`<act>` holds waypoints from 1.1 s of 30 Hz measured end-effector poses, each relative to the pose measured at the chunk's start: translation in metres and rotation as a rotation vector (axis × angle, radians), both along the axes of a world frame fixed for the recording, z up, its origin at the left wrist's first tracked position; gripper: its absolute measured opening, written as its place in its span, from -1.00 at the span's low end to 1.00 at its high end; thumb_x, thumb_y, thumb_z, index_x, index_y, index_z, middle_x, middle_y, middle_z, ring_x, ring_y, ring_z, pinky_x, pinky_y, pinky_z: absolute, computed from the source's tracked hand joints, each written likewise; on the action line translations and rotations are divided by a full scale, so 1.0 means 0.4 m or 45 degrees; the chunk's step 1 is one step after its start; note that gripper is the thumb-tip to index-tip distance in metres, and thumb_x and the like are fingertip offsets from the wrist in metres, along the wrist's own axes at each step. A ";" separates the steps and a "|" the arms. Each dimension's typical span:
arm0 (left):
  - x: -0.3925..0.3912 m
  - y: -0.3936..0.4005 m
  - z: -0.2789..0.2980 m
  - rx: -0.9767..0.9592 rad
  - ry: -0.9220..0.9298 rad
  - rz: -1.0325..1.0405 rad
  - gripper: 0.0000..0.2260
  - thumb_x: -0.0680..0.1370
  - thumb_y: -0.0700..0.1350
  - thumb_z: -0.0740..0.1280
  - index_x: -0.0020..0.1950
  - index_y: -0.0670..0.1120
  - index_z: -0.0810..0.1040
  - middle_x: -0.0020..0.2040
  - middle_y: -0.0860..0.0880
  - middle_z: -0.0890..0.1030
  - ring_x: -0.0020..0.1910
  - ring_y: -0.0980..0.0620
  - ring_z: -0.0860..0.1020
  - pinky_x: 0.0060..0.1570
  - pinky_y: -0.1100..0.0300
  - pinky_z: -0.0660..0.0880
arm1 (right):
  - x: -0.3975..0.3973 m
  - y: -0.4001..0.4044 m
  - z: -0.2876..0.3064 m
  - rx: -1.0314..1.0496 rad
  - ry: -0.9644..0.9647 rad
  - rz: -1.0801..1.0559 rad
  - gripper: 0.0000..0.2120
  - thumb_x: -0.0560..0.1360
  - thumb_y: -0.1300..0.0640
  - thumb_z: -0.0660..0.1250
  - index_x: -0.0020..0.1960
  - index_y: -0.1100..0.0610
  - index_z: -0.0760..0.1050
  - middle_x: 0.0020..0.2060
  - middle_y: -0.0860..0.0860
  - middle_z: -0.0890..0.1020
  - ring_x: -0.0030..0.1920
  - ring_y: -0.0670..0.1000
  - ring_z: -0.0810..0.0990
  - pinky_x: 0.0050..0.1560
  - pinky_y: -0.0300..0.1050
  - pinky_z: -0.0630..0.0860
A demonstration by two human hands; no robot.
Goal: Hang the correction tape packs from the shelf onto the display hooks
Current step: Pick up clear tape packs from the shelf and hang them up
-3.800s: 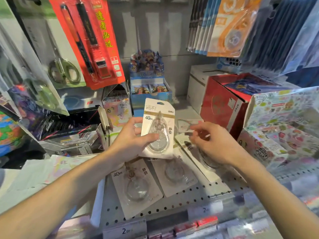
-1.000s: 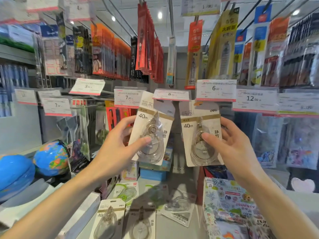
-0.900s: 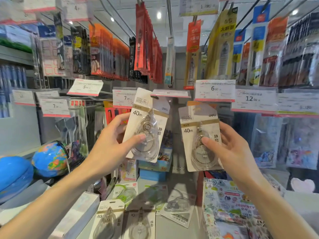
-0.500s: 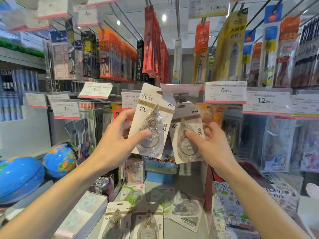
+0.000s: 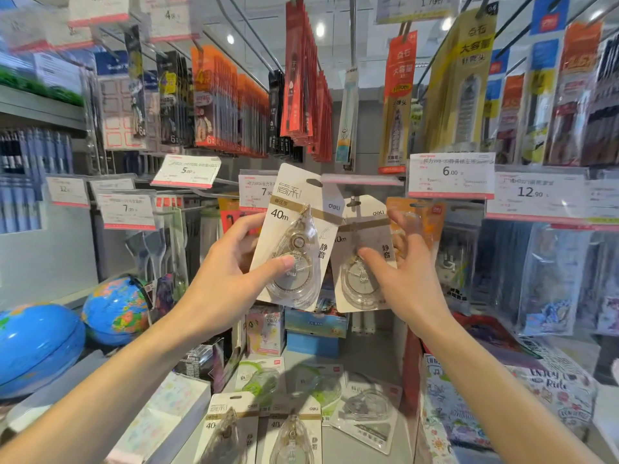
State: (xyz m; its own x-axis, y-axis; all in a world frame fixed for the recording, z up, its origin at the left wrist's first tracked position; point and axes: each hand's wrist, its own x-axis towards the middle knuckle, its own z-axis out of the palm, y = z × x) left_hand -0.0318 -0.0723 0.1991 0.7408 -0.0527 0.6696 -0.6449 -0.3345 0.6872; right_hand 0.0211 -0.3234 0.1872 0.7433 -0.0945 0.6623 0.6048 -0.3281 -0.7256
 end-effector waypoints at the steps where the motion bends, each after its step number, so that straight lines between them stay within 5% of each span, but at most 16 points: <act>1: 0.003 0.001 -0.003 -0.005 0.005 0.004 -0.53 0.39 0.12 0.50 0.26 0.34 0.48 0.20 0.12 0.72 0.17 0.08 0.69 0.26 -0.08 0.55 | 0.004 0.000 -0.006 -0.014 0.003 -0.030 -0.33 0.57 -0.03 0.46 0.57 -0.16 0.22 0.26 -0.38 0.50 0.18 -0.51 0.48 0.30 -0.22 0.43; 3: 0.008 0.002 -0.010 -0.006 0.015 0.025 -0.55 0.39 0.13 0.50 0.23 0.38 0.48 0.21 0.13 0.71 0.20 0.09 0.68 0.30 -0.11 0.54 | 0.015 -0.001 -0.019 -0.071 -0.021 -0.119 -0.32 0.58 -0.05 0.43 0.60 -0.15 0.20 0.43 -0.20 0.50 0.40 -0.19 0.47 0.41 -0.06 0.41; 5: 0.015 0.005 -0.016 -0.001 0.020 0.045 -0.57 0.39 0.15 0.49 0.20 0.44 0.47 0.21 0.16 0.71 0.21 0.12 0.67 0.31 -0.11 0.53 | 0.027 -0.003 -0.025 -0.159 -0.073 -0.195 -0.31 0.58 -0.10 0.41 0.62 -0.13 0.19 0.50 -0.12 0.47 0.48 -0.08 0.42 0.44 -0.10 0.34; 7: 0.023 0.007 -0.020 0.004 0.028 0.056 -0.56 0.39 0.15 0.49 0.20 0.43 0.46 0.21 0.18 0.70 0.21 0.13 0.66 0.31 -0.10 0.53 | 0.041 0.001 -0.030 -0.283 -0.108 -0.301 -0.30 0.59 -0.14 0.36 0.64 -0.11 0.16 0.33 -0.11 0.61 0.22 -0.19 0.54 0.28 -0.26 0.33; 9: 0.035 0.009 -0.024 -0.004 0.031 0.063 -0.55 0.40 0.13 0.50 0.23 0.37 0.46 0.19 0.19 0.71 0.19 0.13 0.67 0.28 -0.11 0.55 | 0.057 0.007 -0.034 -0.404 -0.124 -0.397 -0.31 0.59 -0.14 0.32 0.64 -0.10 0.14 -0.10 -0.16 0.71 -0.25 -0.18 0.57 -0.10 -0.21 0.43; 11: 0.045 0.009 -0.028 -0.018 0.024 0.079 -0.56 0.41 0.13 0.51 0.24 0.32 0.48 0.17 0.21 0.70 0.17 0.12 0.67 0.25 -0.10 0.57 | 0.078 0.010 -0.036 -0.432 -0.088 -0.433 -0.34 0.57 -0.10 0.30 0.60 -0.10 0.14 -0.24 -0.13 0.67 -0.31 -0.13 0.58 -0.27 -0.12 0.44; 16: 0.060 0.007 -0.039 -0.032 0.034 0.081 -0.59 0.38 0.17 0.52 0.18 0.31 0.50 0.12 0.25 0.70 0.12 0.14 0.68 0.18 -0.01 0.59 | 0.125 0.035 -0.022 -0.559 0.217 -0.520 -0.55 0.59 -0.01 0.32 0.39 0.20 0.41 0.19 0.13 0.58 -0.06 0.18 0.62 0.02 0.09 0.59; 18: 0.063 0.006 -0.044 -0.039 0.046 0.071 -0.61 0.39 0.13 0.53 0.17 0.29 0.50 0.11 0.24 0.71 0.08 0.15 0.70 0.14 0.04 0.60 | 0.131 0.042 -0.018 -0.629 0.274 -0.536 -0.51 0.64 -0.09 0.26 0.44 0.20 0.37 0.31 0.18 0.51 0.10 0.28 0.62 0.12 0.14 0.59; 22: 0.058 0.001 -0.051 -0.049 0.062 0.058 -0.63 0.41 0.10 0.53 0.17 0.24 0.52 0.08 0.26 0.71 0.03 0.19 0.70 0.05 0.13 0.57 | 0.105 0.014 -0.007 -0.487 0.235 -0.356 -0.39 0.62 -0.10 0.28 0.58 -0.08 0.12 -0.05 -0.01 0.66 -0.10 0.09 0.68 -0.11 0.00 0.59; 29: 0.043 -0.034 -0.084 -0.119 0.157 -0.032 -0.62 0.47 -0.01 0.54 0.24 0.10 0.51 0.09 0.09 0.76 0.03 0.08 0.74 0.08 0.09 0.62 | 0.031 -0.054 -0.010 -0.431 0.145 -0.221 -0.67 0.63 -0.06 0.33 0.36 -0.01 0.49 -0.09 -0.06 0.72 -0.10 -0.01 0.73 0.05 0.01 0.64; 33: 0.038 -0.078 -0.109 -0.139 0.257 -0.123 -0.63 0.53 -0.09 0.52 0.28 0.07 0.51 0.09 0.07 0.76 0.05 0.04 0.74 0.06 0.09 0.64 | -0.037 -0.068 -0.051 -0.206 0.201 0.138 -0.87 0.61 -0.06 0.40 0.15 -0.13 0.61 -0.05 -0.12 0.76 -0.11 -0.13 0.77 -0.09 -0.27 0.68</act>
